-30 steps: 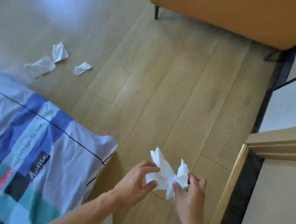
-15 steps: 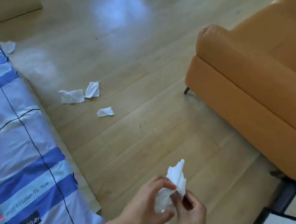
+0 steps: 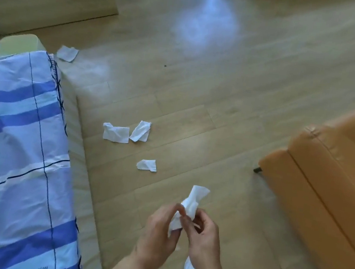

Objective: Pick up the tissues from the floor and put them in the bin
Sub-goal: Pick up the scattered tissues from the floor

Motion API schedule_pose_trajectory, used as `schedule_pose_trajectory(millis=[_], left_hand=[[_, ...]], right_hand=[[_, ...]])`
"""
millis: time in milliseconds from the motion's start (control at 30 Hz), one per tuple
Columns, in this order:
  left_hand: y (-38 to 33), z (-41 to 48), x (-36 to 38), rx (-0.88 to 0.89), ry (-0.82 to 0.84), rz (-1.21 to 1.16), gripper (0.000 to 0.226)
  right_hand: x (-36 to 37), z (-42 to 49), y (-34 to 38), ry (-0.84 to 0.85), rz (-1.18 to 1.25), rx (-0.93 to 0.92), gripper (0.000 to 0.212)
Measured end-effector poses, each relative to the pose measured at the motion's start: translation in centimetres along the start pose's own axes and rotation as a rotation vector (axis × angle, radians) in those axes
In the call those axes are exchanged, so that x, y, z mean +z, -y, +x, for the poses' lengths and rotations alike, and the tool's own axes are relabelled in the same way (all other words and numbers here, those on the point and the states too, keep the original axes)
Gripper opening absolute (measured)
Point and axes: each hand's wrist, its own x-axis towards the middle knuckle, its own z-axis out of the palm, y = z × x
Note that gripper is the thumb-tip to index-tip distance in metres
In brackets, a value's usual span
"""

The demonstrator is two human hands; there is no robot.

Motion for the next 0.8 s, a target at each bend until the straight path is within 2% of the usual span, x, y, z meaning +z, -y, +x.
schedule_pose_trajectory(millis=[100, 367, 467, 567, 700, 800], left_hand=[[1.5, 5.3, -2.6, -0.045, -0.119, 0.026, 0.030], [8.7, 17.6, -12.1, -0.146, -0.359, -0.032, 0.033], [14.1, 21.7, -15.5, -0.196, -0.349, -0.037, 0.035], [20.1, 26.0, -18.9, -0.228, -0.330, -0.016, 0.032], [27.6, 30.6, -22.4, -0.343, -0.352, 0.027, 0.028], [32.6, 32.8, -22.7, -0.443, -0.303, 0.022, 0.026]], right_hand=[[2.7, 6.0, 2.6, 0.091, -0.067, -0.026, 0.005], [15.5, 19.7, 8.9, 0.257, -0.170, -0.035, 0.009], [20.8, 24.7, 8.9, 0.297, -0.207, -0.005, 0.015], [24.7, 30.2, 7.9, 0.230, -0.248, 0.034, 0.031], [26.9, 36.0, 4.3, 0.157, -0.507, 0.160, 0.031], [27.6, 38.6, 0.6, 0.236, -0.804, 0.302, 0.036]])
